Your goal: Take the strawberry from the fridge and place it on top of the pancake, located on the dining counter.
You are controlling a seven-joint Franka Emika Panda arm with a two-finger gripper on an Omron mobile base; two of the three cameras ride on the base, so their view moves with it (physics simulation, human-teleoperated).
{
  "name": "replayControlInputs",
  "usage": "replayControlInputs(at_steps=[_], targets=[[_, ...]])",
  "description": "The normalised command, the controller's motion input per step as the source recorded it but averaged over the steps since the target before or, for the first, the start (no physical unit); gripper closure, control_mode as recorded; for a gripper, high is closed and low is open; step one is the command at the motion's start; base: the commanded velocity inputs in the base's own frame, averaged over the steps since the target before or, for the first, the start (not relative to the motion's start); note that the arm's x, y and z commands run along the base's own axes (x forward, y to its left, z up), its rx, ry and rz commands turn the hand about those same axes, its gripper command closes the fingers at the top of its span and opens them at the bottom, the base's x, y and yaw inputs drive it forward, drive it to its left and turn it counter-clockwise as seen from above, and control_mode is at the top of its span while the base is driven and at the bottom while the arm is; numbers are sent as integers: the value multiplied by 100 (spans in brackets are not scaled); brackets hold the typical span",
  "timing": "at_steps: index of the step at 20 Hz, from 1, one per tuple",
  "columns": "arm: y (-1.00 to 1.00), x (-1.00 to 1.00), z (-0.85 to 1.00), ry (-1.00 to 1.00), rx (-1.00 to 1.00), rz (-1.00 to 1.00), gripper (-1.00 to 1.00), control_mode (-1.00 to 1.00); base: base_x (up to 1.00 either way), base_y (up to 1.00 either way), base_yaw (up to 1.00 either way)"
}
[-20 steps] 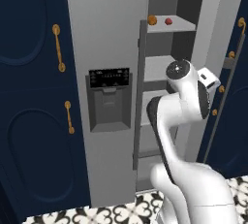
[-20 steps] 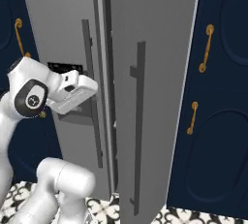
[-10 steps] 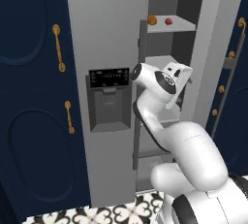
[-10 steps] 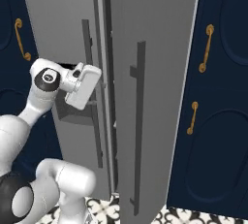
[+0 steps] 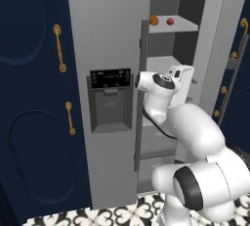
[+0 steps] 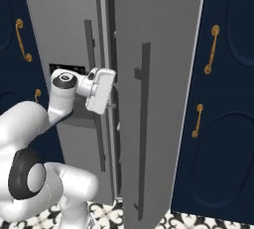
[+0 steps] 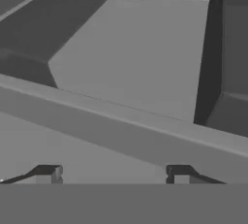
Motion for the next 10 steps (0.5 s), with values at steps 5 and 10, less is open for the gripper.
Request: replayControlInputs(at_steps=[5, 10], targets=[[-92, -2, 0, 14, -9, -10, -100, -100, 0, 0, 0], [-100, -13, -3, 11, -1, -11, -100, -100, 0, 0, 0]])
